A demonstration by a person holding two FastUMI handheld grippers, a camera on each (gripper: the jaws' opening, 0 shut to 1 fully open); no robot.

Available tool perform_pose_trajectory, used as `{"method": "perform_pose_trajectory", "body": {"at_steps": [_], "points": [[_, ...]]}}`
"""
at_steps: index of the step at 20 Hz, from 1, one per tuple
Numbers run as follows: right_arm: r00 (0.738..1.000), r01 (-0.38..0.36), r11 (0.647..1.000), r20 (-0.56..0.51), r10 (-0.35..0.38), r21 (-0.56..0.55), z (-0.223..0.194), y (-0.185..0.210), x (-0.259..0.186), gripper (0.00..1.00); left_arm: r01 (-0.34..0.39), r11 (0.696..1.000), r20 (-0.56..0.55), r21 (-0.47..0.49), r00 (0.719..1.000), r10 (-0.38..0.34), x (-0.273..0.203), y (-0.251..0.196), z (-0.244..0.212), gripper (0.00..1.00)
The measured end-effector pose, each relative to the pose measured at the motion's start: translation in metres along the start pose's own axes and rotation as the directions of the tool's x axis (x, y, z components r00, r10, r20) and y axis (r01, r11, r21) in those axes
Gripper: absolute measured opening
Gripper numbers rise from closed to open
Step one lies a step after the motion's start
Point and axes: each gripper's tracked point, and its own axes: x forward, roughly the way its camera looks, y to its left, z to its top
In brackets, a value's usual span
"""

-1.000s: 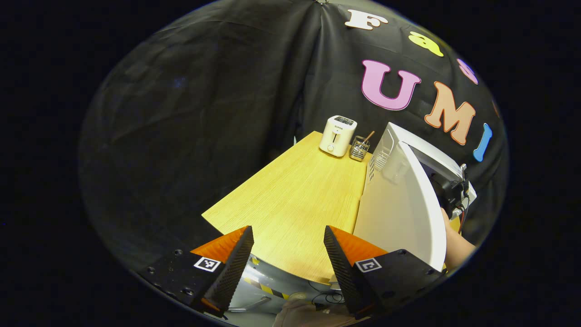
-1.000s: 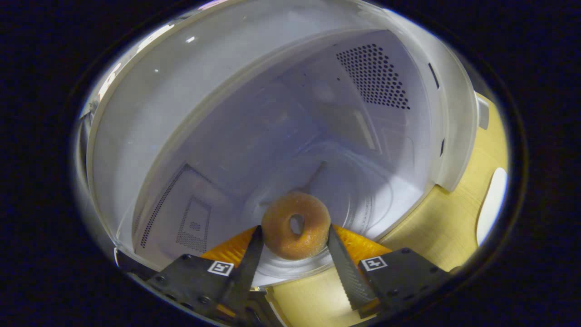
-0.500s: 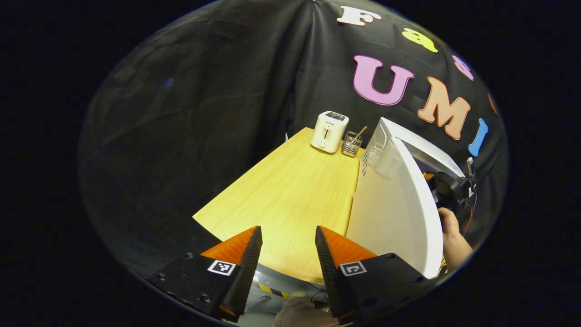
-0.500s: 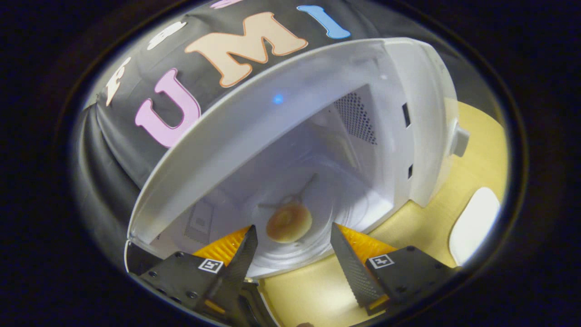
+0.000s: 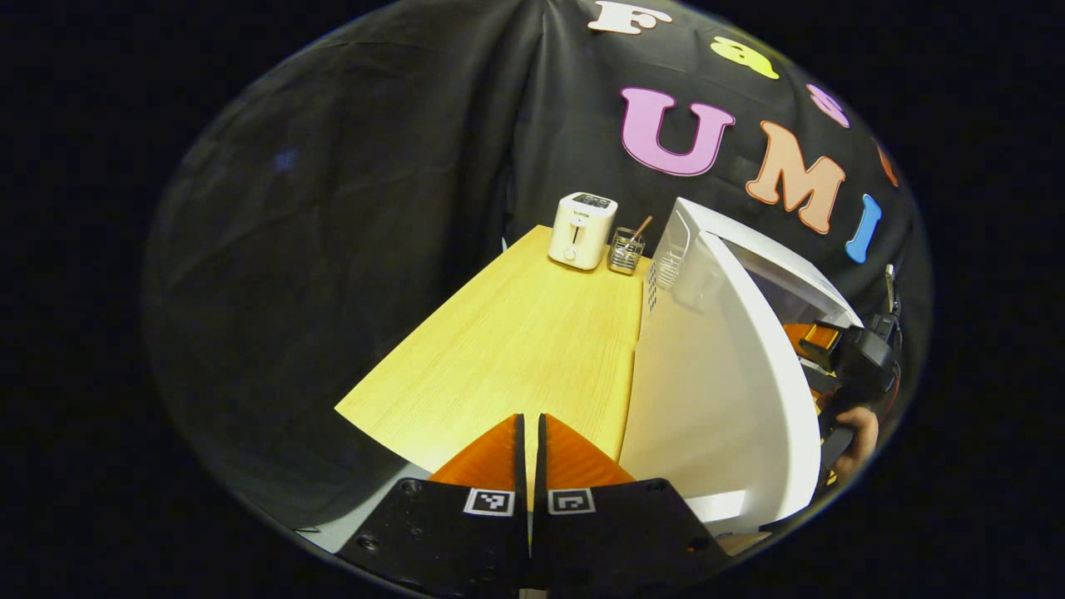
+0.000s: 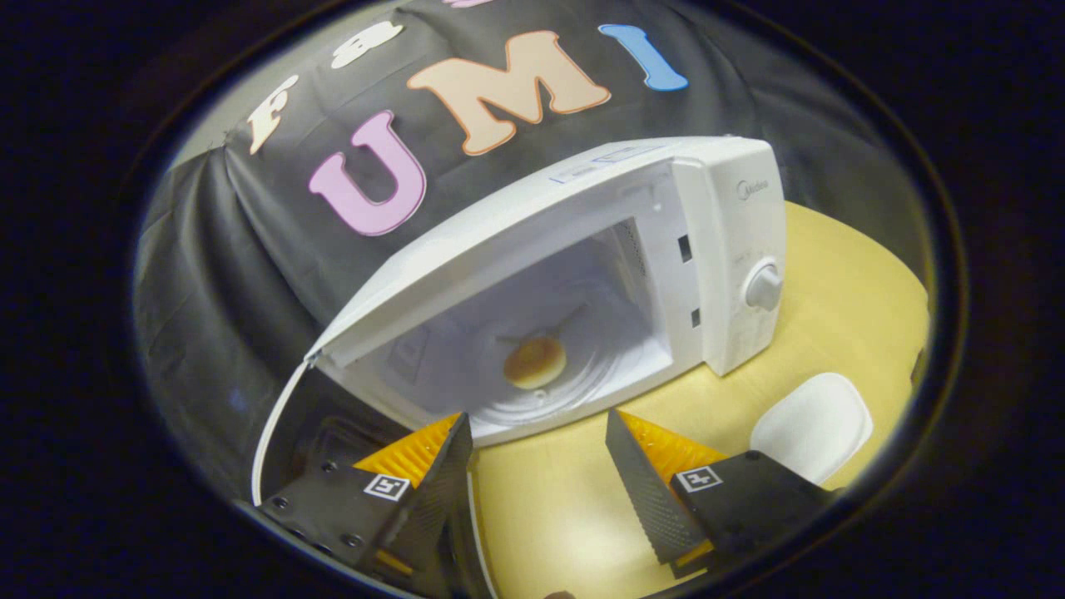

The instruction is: Open the microwave oven with the left hand, put the food in, and close the microwave oven.

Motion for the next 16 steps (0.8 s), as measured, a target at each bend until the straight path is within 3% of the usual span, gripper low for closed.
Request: {"method": "perform_pose_trajectory", "body": {"at_steps": [4, 7, 16], "points": [[0.999, -0.012, 0.998, -0.037, 0.01, -0.059, -0.006, -0.013, -0.033, 1.0, 0.039, 0.997, -0.02, 0.065, 0.999, -0.038, 0.001, -0.013, -0.004, 0.01], [0.999, 0.017, 0.996, -0.044, -0.021, -0.086, 0.001, -0.034, -0.058, 1.0, 0.084, 0.991, -0.038, 0.102, 0.996, -0.08, 0.002, -0.029, -0.006, 0.01], [0.987, 0.158, 0.981, 0.016, -0.157, -0.115, 0.014, -0.117, -0.123, 1.0, 0.205, 0.953, -0.065, 0.223, 0.979, -0.195, -0.009, -0.075, -0.005, 0.01]]}}
